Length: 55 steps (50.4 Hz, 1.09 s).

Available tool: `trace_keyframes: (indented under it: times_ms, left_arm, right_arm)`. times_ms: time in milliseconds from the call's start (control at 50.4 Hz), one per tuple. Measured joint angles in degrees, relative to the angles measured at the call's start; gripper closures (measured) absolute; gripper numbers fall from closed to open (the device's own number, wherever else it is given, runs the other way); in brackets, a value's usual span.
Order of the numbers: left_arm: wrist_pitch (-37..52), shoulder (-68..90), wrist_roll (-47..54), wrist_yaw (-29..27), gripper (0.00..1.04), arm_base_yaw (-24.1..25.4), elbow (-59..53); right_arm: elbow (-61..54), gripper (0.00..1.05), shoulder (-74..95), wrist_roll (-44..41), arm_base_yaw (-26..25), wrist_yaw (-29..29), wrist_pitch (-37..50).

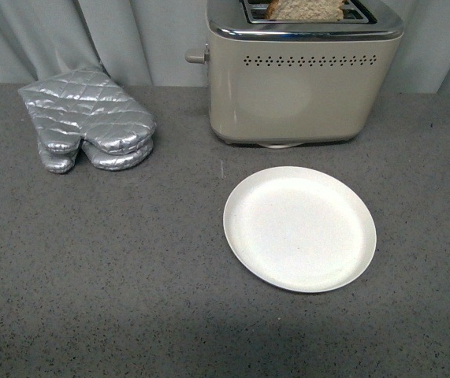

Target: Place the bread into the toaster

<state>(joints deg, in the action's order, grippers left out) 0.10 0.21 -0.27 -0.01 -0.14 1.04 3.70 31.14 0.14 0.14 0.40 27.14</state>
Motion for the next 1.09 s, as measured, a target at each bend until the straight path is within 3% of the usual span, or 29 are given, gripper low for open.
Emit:
trace_keyframes:
  times_ms: [377, 874, 1033, 1092]
  left_arm:
    - [0.0, 0.0, 0.0, 0.0, 0.07, 0.0, 0.0]
    - [0.0, 0.0, 0.0, 0.0, 0.07, 0.0, 0.0]
    - [0.0, 0.0, 0.0, 0.0, 0.07, 0.0, 0.0]
    - [0.0, 0.0, 0.0, 0.0, 0.07, 0.0, 0.0]
  right_arm:
    - [-3.4, 1.04, -6.9, 0.0, 0.0, -0.3, -3.0]
    - [-3.5, 1.04, -18.0, 0.0, 0.0, -0.3, -13.8]
    - [-3.4, 1.04, -22.2, 0.0, 0.0, -0.3, -18.0]
    - [-3.4, 1.04, -27.5, 0.0, 0.0, -0.3, -25.4]
